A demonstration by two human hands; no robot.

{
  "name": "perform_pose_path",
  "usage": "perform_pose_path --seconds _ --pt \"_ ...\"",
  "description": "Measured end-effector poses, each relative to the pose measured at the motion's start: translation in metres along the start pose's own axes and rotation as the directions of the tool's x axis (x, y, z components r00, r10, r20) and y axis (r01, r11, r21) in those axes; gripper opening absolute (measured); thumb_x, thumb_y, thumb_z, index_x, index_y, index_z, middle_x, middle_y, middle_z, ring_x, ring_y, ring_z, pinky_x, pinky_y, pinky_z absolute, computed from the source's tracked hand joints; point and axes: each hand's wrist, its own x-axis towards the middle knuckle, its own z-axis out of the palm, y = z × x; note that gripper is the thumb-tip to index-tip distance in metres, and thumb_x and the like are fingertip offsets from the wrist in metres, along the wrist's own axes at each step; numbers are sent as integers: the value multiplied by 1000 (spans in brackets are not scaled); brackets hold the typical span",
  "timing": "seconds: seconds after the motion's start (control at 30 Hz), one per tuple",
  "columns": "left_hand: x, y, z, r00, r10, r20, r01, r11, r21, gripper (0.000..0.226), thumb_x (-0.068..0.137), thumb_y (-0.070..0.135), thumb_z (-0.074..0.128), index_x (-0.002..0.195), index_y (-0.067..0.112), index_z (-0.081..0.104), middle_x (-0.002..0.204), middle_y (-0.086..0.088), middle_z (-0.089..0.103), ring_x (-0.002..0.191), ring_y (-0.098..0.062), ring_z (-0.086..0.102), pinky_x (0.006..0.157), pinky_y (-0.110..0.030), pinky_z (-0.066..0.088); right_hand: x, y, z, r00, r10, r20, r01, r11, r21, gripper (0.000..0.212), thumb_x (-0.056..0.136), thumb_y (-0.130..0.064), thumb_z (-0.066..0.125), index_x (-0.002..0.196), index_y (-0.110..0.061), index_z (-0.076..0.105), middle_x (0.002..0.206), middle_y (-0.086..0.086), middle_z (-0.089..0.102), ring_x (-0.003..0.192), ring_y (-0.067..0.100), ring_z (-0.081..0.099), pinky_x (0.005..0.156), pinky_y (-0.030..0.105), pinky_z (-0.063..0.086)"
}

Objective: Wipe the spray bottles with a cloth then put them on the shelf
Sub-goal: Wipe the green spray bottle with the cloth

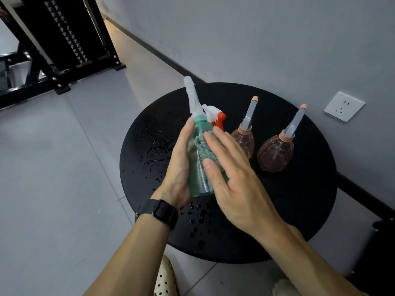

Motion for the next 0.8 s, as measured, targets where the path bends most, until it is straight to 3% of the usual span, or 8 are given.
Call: perform_pose_path --seconds 0.13,0.3,0.53,0.8 --pt "-1 -1 2 1000 25 -15 -25 1000 5 45 98 52 50 109 12 69 98 -8 67 88 -21 66 81 -32 57 -2 0 0 1000 -12 -14 12 1000 -3 48 103 -34 34 151 -26 28 160 -14 17 147 -3 5 120 19 10" --pt "0 -1 2 998 48 -33 -48 999 12 52 98 54 52 120 10 68 109 -11 70 100 -23 67 92 -36 54 -1 0 2 998 -59 -35 57 997 -55 48 103 -36 31 150 -27 24 160 -11 18 148 1 3 120 19 7" --pt "-4 -2 11 999 -26 -22 28 994 107 55 104 54 36 128 15 66 113 -6 74 108 -20 70 87 -32 55 10 6 -2 995 -65 -74 59 994 -87 47 103 -28 37 149 -24 31 159 -10 22 147 0 3 115 9 1" --pt "-4 -4 15 997 -73 14 70 985 158 54 105 52 33 119 15 70 102 -3 77 96 -17 74 75 -27 58 17 9 -5 996 -26 -81 21 998 -63 48 102 -32 36 150 -24 33 159 -13 20 146 -3 2 110 3 -1"
